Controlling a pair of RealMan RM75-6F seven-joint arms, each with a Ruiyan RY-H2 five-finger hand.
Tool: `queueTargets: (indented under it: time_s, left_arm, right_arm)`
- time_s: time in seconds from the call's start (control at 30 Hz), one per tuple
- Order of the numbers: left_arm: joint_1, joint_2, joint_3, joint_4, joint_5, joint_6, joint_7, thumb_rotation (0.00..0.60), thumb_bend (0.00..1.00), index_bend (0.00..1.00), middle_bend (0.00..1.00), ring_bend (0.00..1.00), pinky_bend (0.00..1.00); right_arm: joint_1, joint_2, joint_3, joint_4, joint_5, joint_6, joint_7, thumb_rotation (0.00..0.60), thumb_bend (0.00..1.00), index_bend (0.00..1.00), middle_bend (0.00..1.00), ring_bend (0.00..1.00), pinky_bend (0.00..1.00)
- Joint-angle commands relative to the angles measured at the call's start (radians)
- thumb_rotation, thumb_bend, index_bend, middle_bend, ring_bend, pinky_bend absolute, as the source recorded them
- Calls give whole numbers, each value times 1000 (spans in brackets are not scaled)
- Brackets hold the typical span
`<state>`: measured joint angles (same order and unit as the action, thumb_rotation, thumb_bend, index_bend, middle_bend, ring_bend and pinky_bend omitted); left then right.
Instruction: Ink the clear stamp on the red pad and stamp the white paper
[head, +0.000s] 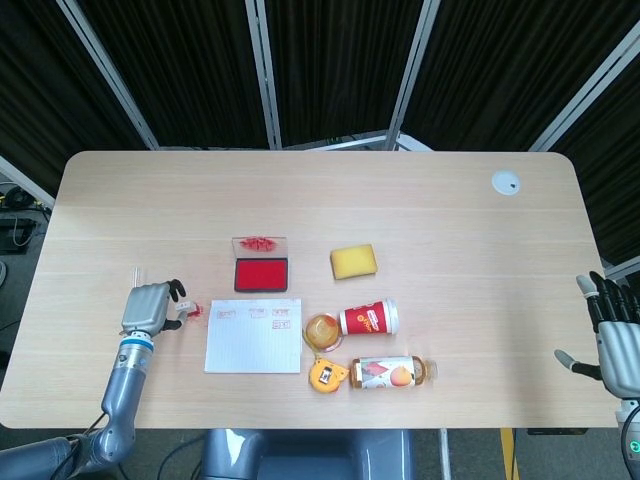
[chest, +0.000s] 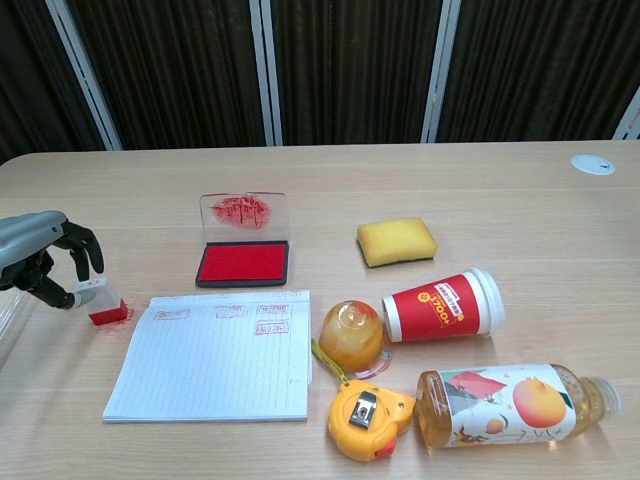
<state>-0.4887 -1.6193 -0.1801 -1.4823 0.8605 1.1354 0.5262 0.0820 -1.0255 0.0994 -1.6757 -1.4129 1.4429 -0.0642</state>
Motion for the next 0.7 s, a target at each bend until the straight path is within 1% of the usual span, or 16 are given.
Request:
queueTargets:
  time_s: [0.03, 0.7]
  left_arm:
    - [-4, -6, 2, 9, 0, 2, 4, 600, 277, 418, 440, 838, 831]
    - [-26, -43, 11, 62, -10, -15, 12, 600, 299, 497, 503, 838, 831]
  right_arm:
    - [1, -1, 0, 1, 2, -2, -1, 600, 0, 0, 0, 0, 0]
    - [5, -4, 5, 9, 19, -11, -2, 600, 0, 0, 0, 0, 0]
